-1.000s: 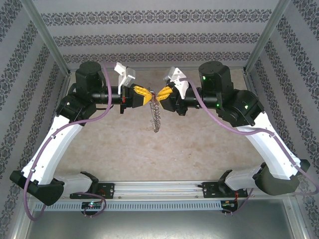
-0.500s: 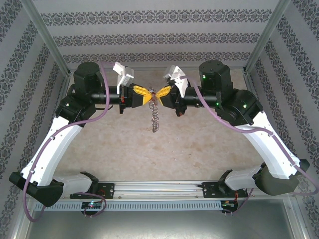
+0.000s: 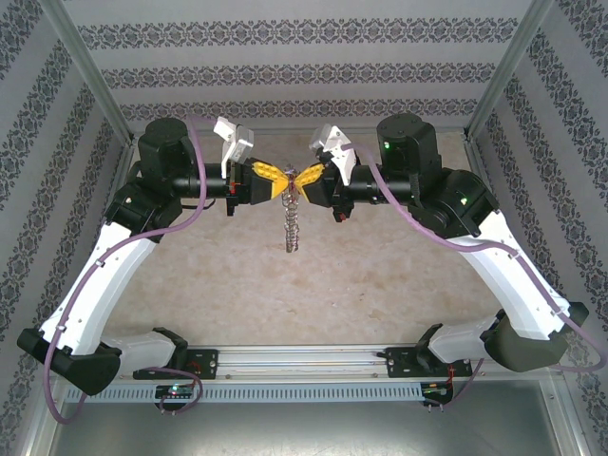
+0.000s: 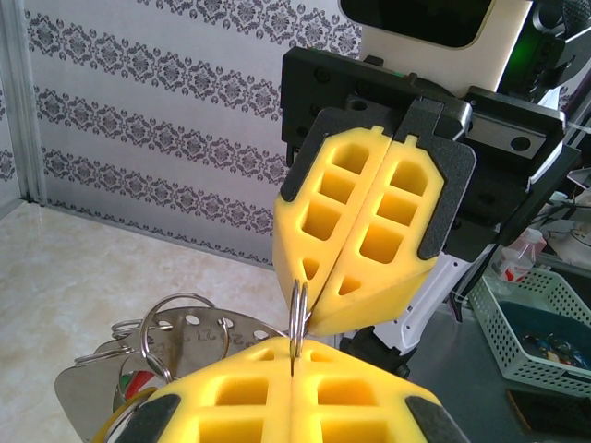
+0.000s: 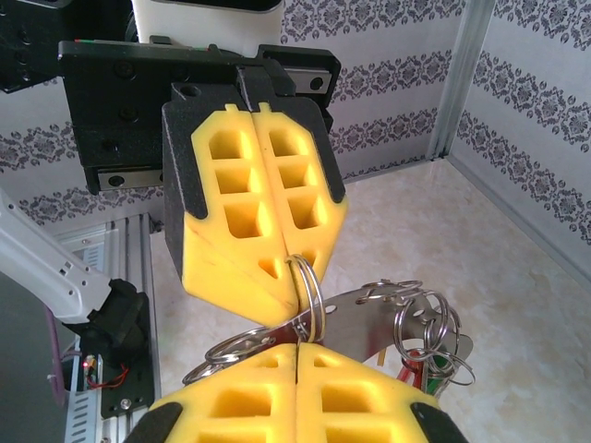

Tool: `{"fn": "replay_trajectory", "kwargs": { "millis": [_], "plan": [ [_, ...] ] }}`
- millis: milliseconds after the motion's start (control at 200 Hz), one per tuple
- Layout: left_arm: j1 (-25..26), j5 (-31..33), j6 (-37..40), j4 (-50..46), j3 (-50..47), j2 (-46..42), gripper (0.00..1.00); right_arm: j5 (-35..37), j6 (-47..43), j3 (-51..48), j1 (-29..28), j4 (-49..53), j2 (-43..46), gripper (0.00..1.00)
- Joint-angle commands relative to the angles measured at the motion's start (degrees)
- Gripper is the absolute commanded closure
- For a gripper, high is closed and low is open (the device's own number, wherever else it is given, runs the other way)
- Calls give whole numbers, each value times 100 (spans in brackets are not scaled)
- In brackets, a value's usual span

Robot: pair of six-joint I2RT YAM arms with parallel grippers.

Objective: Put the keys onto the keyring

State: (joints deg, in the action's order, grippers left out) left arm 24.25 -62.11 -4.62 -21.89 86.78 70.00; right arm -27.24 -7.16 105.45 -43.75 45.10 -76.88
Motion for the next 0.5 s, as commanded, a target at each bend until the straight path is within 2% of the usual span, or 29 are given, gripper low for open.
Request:
{"fn": "replay_trajectory", "kwargs": {
  "millis": [0,140,495],
  "plan": [
    [-35,-91,-90,636,-26,-126,100,-308,114,-65,-159,-129,-125,100],
    [-34,-71,-127,710,-82,-133,100,-315,153,-38,-162,-174,-129,91],
    [-124,-129,-206,861,-155,-121,100,-311,302,78,-60,-199,37,85]
  ]
}}
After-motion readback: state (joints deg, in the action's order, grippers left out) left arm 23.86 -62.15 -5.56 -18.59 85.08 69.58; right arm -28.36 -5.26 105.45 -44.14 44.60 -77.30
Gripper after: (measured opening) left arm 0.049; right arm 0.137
